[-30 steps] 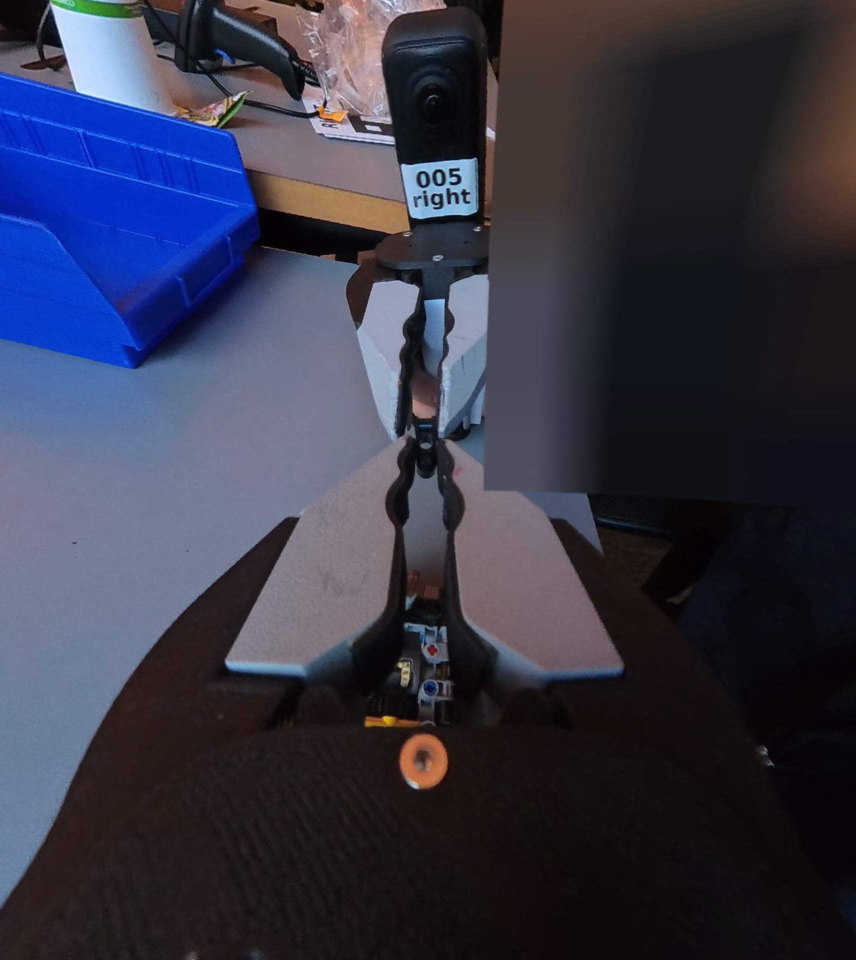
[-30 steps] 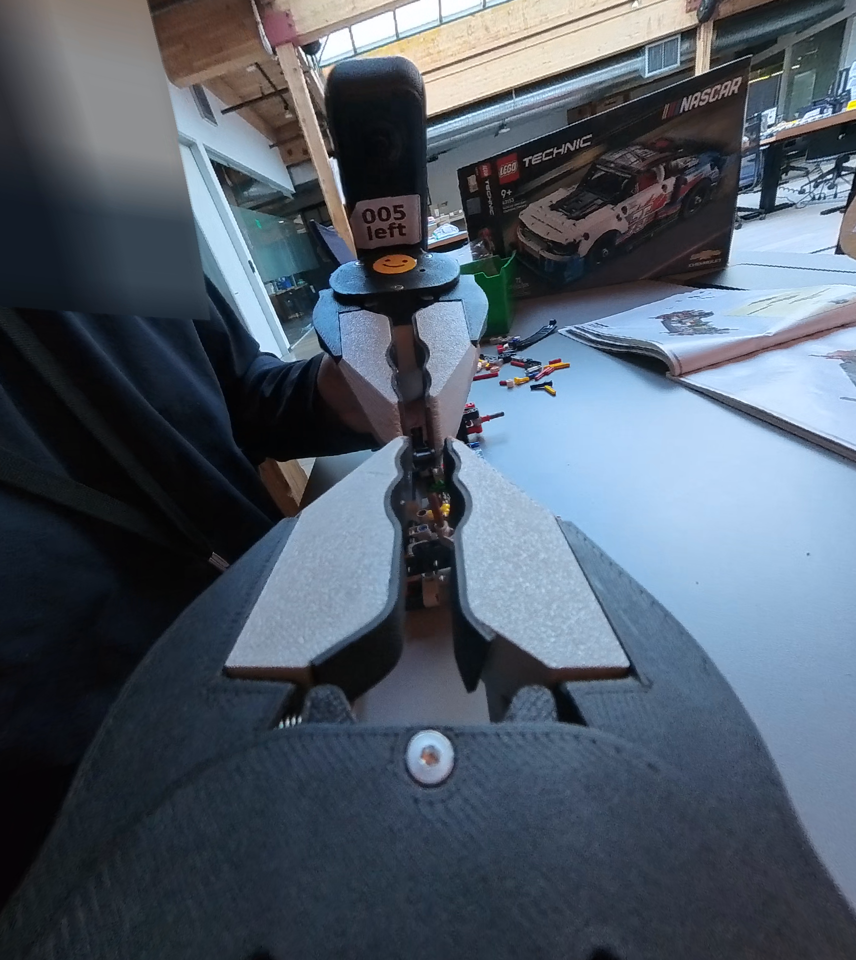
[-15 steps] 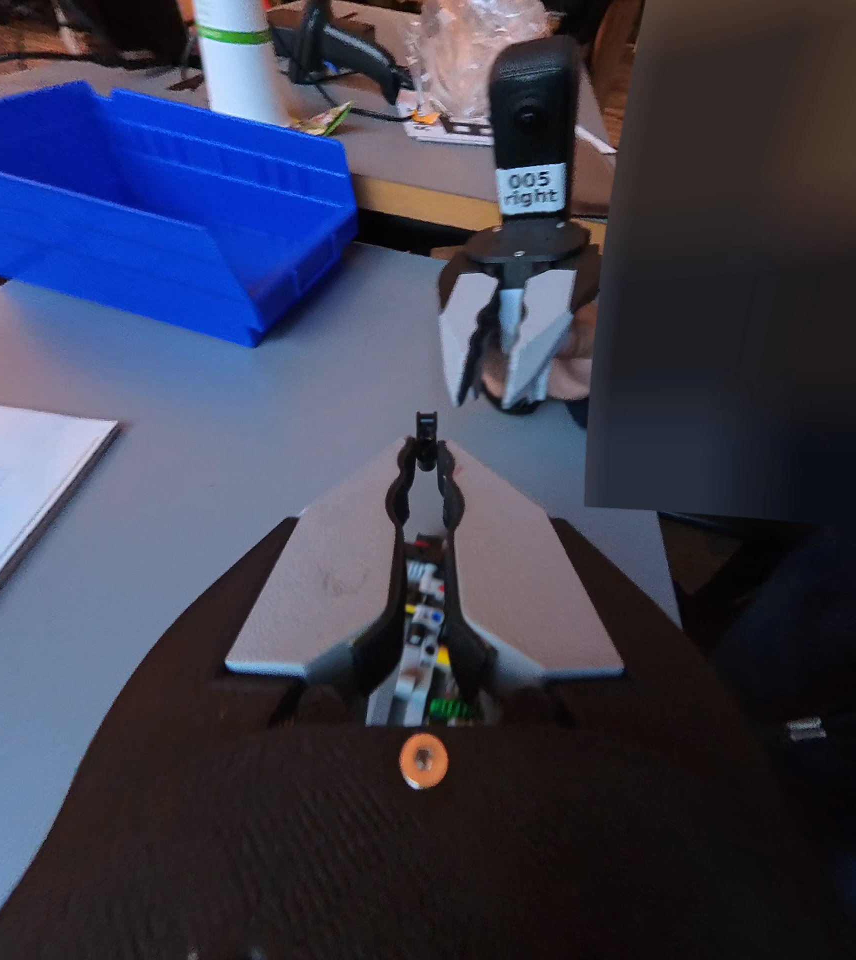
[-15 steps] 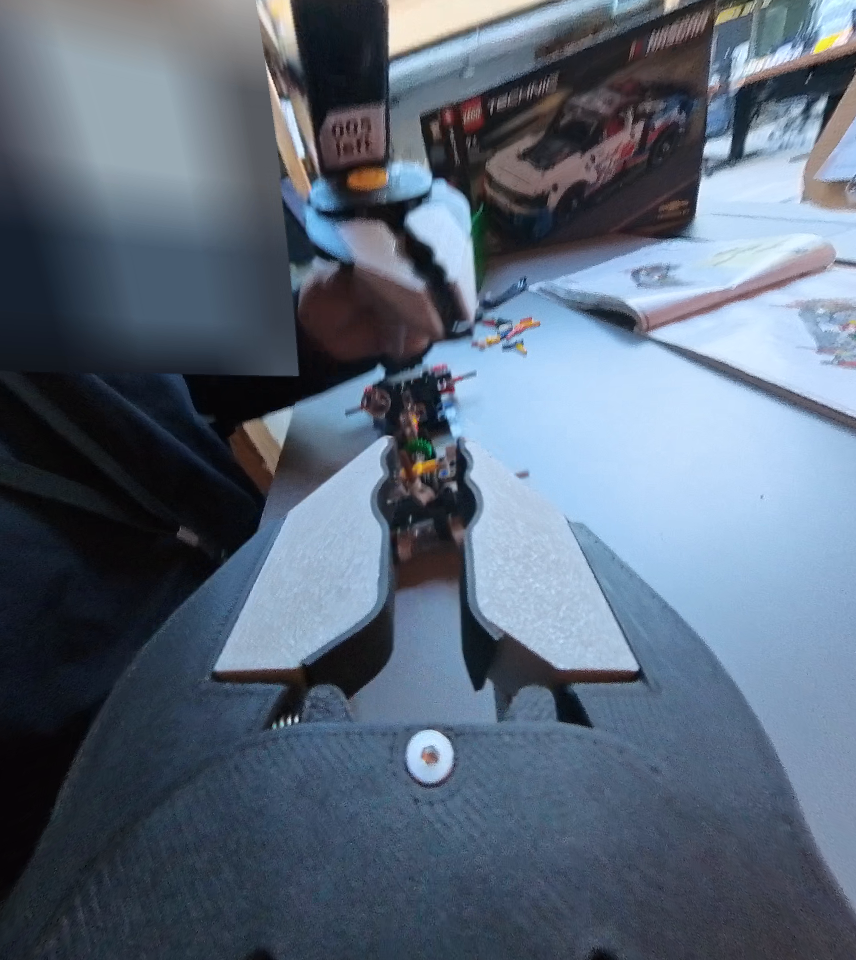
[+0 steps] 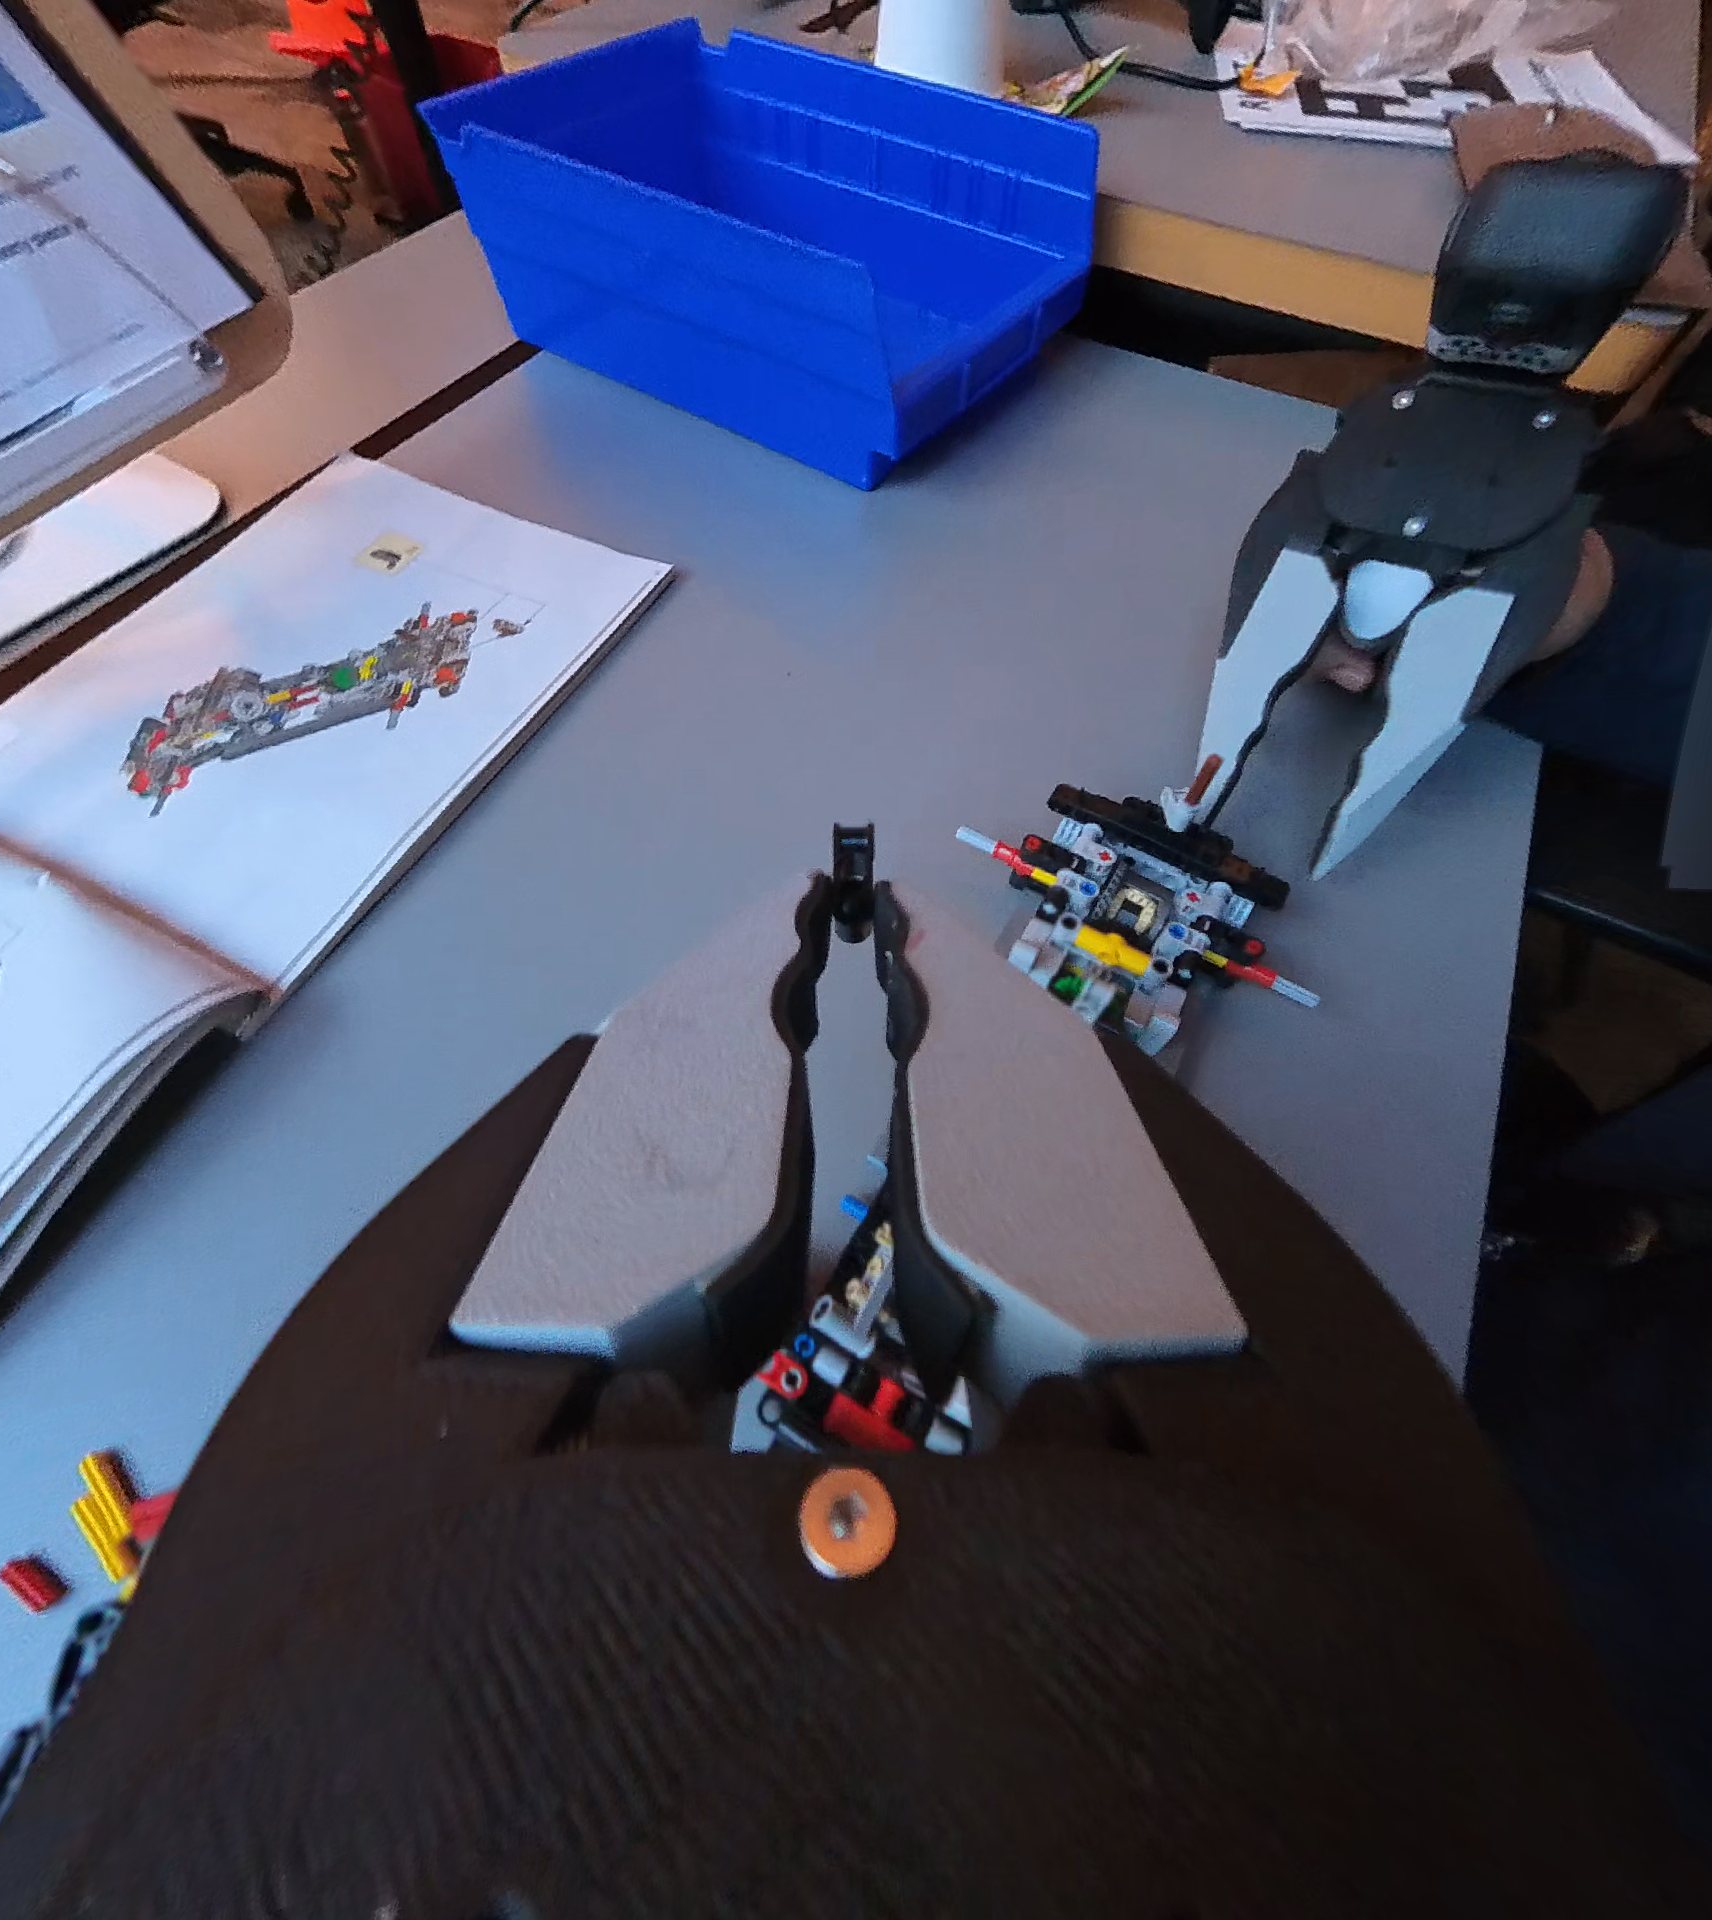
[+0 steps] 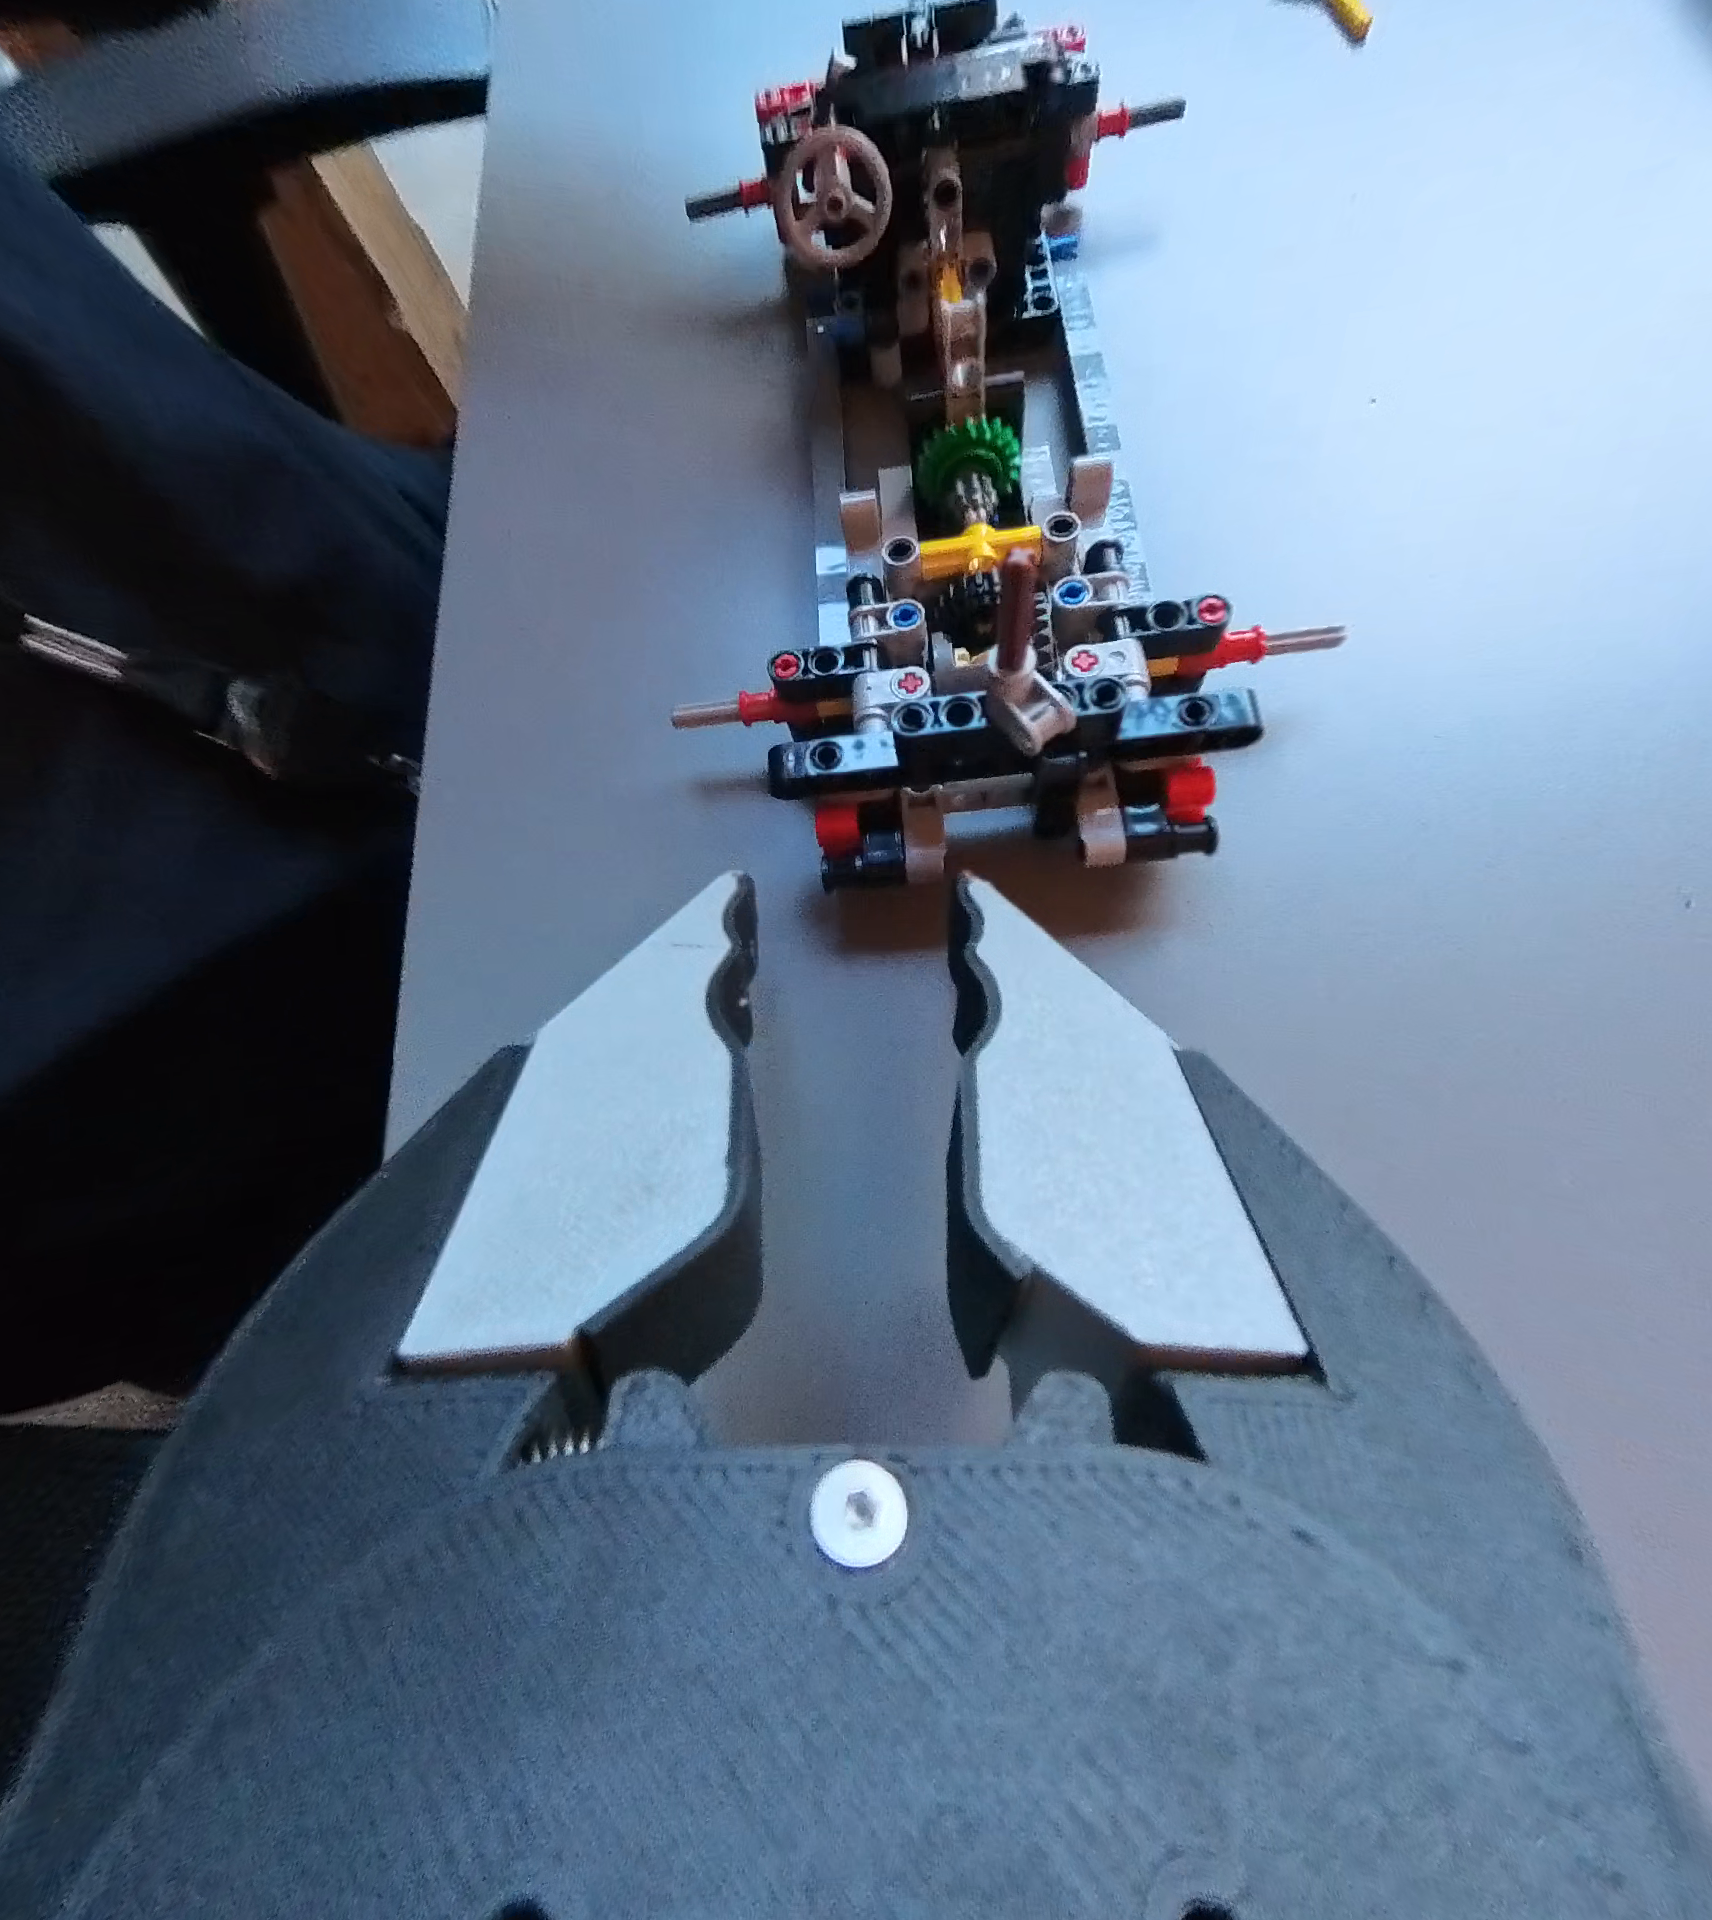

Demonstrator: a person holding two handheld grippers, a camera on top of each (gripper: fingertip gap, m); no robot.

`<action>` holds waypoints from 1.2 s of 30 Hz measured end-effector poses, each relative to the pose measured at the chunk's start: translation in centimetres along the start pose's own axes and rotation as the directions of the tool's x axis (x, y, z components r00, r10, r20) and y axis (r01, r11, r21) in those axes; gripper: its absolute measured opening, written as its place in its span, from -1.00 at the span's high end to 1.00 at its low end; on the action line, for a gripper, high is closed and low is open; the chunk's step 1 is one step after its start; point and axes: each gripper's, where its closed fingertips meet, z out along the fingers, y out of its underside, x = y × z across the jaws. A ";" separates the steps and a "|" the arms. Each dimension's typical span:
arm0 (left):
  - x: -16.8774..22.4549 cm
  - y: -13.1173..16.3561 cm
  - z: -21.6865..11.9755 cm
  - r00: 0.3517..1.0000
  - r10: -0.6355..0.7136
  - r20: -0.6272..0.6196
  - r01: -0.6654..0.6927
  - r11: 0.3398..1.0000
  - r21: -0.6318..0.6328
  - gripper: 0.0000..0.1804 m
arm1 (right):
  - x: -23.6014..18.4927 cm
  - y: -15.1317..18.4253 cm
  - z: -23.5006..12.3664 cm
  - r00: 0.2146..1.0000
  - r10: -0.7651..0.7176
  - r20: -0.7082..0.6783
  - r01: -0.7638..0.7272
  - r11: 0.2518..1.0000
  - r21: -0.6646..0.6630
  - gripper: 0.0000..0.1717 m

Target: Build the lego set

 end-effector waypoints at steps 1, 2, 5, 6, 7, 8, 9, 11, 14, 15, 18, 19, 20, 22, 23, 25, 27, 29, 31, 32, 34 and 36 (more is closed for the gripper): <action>-0.1 0.4 -0.2 1.000 -0.019 0.000 0.019 1.000 0.002 0.94 | 0.1 0.1 0.2 1.000 -0.013 -0.010 0.013 1.000 -0.016 0.61; -0.1 0.9 -0.4 0.999 -0.038 -0.001 0.038 0.999 0.002 0.94 | 0.2 0.2 0.4 0.999 -0.029 -0.019 0.028 0.999 -0.029 0.63; -0.4 2.4 -0.8 0.998 -0.067 0.008 0.067 0.998 -0.010 0.94 | 0.6 0.4 1.1 0.997 -0.074 -0.038 0.071 0.995 -0.073 0.73; -0.5 2.9 -0.9 0.997 -0.070 0.016 0.070 0.997 -0.016 0.94 | 0.7 0.4 1.3 0.995 -0.087 -0.037 0.084 0.993 -0.084 0.74; -0.6 3.5 -1.1 0.997 -0.073 0.025 0.074 0.997 -0.020 0.94 | 0.9 0.4 1.4 0.995 -0.090 -0.034 0.087 0.992 -0.087 0.74; -0.8 4.0 -1.4 0.996 -0.079 0.032 0.080 0.997 -0.022 0.94 | 0.9 0.2 1.4 0.996 -0.083 -0.021 0.081 0.993 -0.083 0.74; -1.0 4.5 -1.7 0.995 -0.089 0.038 0.090 0.996 -0.024 0.94 | 0.9 -0.1 1.3 0.998 -0.067 0.002 0.067 0.995 -0.076 0.74; -1.4 5.4 -2.4 0.993 -0.108 0.054 0.109 0.994 -0.020 0.94 | 0.9 -0.8 1.0 0.999 -0.007 0.053 0.010 0.998 -0.066 0.74; -2.1 6.3 -4.0 0.988 -0.131 0.085 0.132 0.991 -0.003 0.94 | 1.2 -3.1 0.2 0.994 0.067 0.084 -0.064 0.997 -0.038 0.75; -2.4 6.6 -4.6 0.986 -0.138 0.096 0.138 0.990 0.005 0.94 | 1.4 -3.9 0.0 0.993 0.077 0.085 -0.073 0.997 -0.039 0.75; -3.0 7.1 -6.2 0.980 -0.159 0.122 0.157 0.987 0.029 0.94 | 1.7 -6.0 -0.4 0.990 0.108 0.088 -0.102 0.993 -0.067 0.75; -3.1 7.2 -6.6 0.978 -0.164 0.128 0.161 0.986 0.037 0.94 | 1.8 -6.6 -0.5 0.988 0.123 0.093 -0.116 0.990 -0.080 0.75; -3.2 7.3 -7.1 0.976 -0.169 0.135 0.164 0.985 0.044 0.94 | 1.8 -7.2 -0.5 0.986 0.135 0.097 -0.126 0.988 -0.093 0.75; -3.2 7.5 -7.9 0.974 -0.173 0.144 0.167 0.984 0.057 0.94 | 1.9 -8.1 -0.3 0.984 0.147 0.098 -0.135 0.984 -0.120 0.75; -3.3 7.7 -8.3 0.973 -0.174 0.151 0.167 0.984 0.061 0.94 | 1.9 -8.5 -0.2 0.983 0.154 0.100 -0.140 0.981 -0.134 0.75; -3.3 8.1 -8.9 0.971 -0.177 0.164 0.168 0.984 0.066 0.94 | 2.0 -9.2 -0.1 0.979 0.175 0.107 -0.157 0.974 -0.162 0.75; -3.3 8.5 -9.5 0.968 -0.181 0.173 0.171 0.983 0.070 0.94 | 2.1 -10.0 0.0 0.970 0.211 0.122 -0.187 0.966 -0.179 0.75; -3.4 8.9 -10.0 0.966 -0.188 0.179 0.177 0.981 0.075 0.94 | 2.4 -10.6 0.1 0.967 0.223 0.125 -0.198 0.962 -0.189 0.75; -3.4 9.4 -10.3 0.963 -0.193 0.187 0.182 0.980 0.075 0.94 | 2.6 -10.8 0.2 0.972 0.201 0.120 -0.176 0.966 -0.191 0.75; -3.5 9.7 -10.4 0.962 -0.196 0.191 0.185 0.980 0.074 0.94 | 2.6 -10.7 0.3 0.974 0.192 0.119 -0.168 0.968 -0.189 0.75; -3.6 10.3 -10.5 0.960 -0.199 0.197 0.189 0.979 0.069 0.93 | 2.3 -10.1 0.8 0.978 0.173 0.117 -0.152 0.973 -0.172 0.75; -3.7 11.0 -10.4 0.959 -0.198 0.203 0.190 0.980 0.059 0.94 | 2.2 -9.0 1.5 0.982 0.158 0.108 -0.141 0.978 -0.152 0.75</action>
